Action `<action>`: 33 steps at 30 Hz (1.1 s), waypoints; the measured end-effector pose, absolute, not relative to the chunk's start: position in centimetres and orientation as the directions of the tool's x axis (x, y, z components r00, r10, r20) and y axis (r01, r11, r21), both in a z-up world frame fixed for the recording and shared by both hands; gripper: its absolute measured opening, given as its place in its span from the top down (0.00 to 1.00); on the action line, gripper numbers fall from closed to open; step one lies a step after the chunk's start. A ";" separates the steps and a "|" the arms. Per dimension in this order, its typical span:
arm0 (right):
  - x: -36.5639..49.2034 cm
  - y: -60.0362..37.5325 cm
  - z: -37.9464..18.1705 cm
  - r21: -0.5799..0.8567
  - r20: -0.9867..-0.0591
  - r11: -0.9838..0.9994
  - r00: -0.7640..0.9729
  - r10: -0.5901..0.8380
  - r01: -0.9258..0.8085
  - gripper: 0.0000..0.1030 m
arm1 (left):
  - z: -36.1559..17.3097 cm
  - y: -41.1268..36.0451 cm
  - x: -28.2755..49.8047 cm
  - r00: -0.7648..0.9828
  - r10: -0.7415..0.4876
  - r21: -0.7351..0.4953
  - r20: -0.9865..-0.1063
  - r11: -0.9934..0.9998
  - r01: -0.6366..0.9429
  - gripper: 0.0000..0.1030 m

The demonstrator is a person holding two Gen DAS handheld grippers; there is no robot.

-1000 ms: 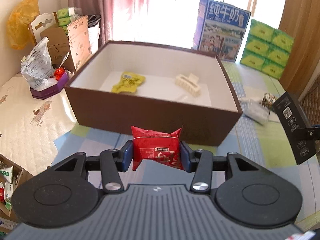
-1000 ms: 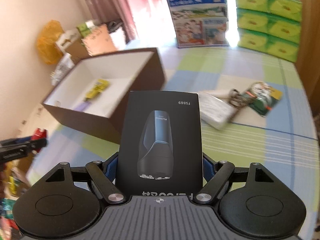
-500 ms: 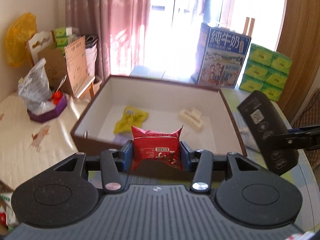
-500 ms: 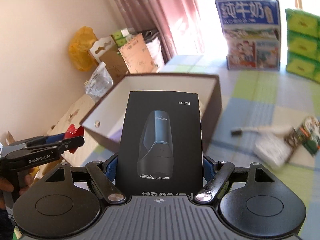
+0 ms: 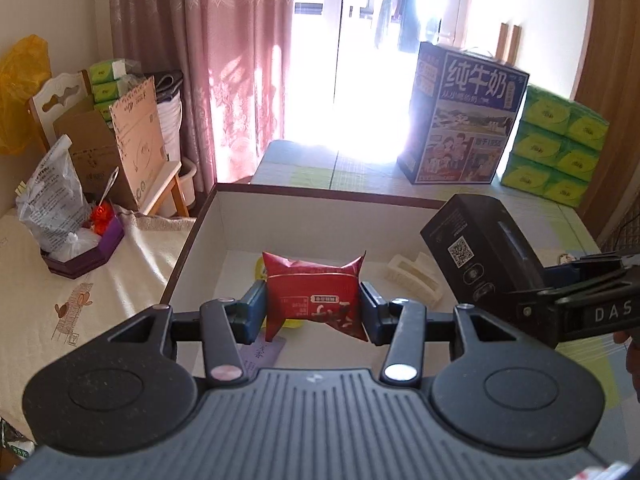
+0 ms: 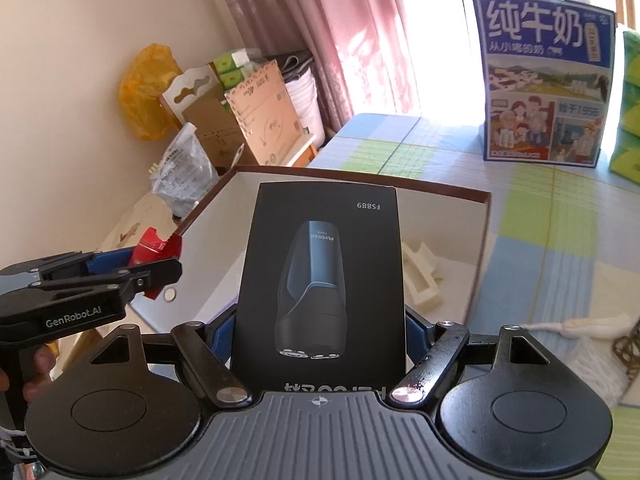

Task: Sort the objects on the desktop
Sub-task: 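Carry the red packet and black box over the brown box with both tools, then open the left tool to drop the red packet while the right tool releases the black box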

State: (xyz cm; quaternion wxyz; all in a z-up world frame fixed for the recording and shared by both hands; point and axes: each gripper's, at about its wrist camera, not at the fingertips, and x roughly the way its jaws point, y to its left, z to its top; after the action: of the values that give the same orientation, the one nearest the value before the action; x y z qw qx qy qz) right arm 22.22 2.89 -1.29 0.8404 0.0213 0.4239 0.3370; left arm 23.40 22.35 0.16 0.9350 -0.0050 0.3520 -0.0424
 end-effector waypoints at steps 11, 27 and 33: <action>27.1 7.6 -4.8 0.255 -0.745 0.781 0.399 0.534 -0.570 0.26 | -3.6 24.8 30.2 0.677 -0.061 -0.002 -0.734 0.996 0.087 0.58; 30.8 11.7 -8.2 0.179 -0.798 0.800 0.392 0.459 -0.572 0.26 | -6.9 24.5 36.3 0.624 -0.046 0.044 -0.780 0.991 0.128 0.49; 31.0 11.7 -8.7 0.176 -0.808 0.809 0.388 0.444 -0.561 0.26 | -6.7 24.8 36.5 0.628 -0.060 0.026 -0.776 0.992 0.126 0.36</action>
State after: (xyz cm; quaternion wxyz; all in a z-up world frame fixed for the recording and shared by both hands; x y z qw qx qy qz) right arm 30.99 11.70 -8.73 0.8305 -0.0628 0.4634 0.3025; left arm 36.51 24.77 -6.68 0.9015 0.0390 0.4279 -0.0516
